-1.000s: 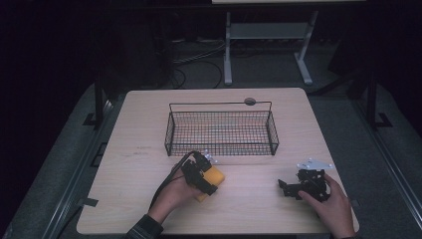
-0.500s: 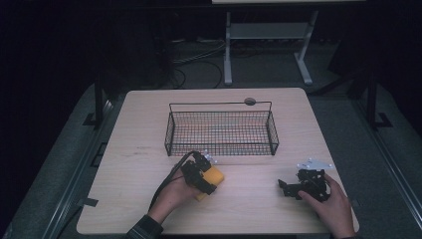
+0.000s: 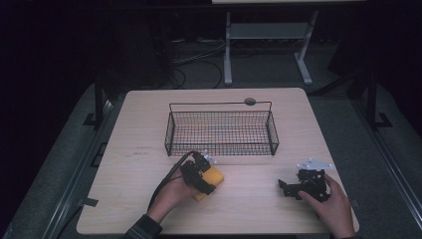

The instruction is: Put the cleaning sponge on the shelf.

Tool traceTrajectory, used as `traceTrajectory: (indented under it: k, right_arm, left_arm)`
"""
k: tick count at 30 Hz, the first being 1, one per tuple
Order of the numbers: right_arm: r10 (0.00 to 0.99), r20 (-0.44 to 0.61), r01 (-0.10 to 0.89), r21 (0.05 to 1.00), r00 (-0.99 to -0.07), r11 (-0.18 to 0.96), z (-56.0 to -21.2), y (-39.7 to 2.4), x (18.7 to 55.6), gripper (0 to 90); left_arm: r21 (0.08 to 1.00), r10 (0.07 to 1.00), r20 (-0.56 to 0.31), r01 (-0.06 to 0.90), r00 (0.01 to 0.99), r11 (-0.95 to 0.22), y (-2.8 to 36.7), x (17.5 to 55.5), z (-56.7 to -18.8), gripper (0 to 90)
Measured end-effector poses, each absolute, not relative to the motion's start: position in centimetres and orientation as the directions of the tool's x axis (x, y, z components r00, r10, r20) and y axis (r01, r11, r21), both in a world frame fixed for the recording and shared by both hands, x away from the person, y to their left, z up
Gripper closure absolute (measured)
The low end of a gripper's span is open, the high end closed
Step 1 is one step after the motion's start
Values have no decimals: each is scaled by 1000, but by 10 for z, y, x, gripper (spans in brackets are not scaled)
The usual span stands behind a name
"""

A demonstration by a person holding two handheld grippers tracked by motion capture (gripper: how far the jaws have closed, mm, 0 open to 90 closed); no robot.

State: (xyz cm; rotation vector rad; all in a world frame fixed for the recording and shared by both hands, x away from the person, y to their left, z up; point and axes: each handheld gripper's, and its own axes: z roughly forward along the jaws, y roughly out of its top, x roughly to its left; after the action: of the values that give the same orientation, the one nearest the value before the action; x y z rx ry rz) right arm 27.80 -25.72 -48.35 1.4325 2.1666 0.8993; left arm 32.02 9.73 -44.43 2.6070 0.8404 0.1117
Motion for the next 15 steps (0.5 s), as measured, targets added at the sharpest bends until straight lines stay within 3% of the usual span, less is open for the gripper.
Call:
traceTrajectory:
  k: [15]
  right_arm:
    - [916, 27, 665, 696, -401, 271, -483, -257, 278, 0]
  left_arm:
    - [413, 557, -53, 526, 829, -743, 98, 319, -426, 218]
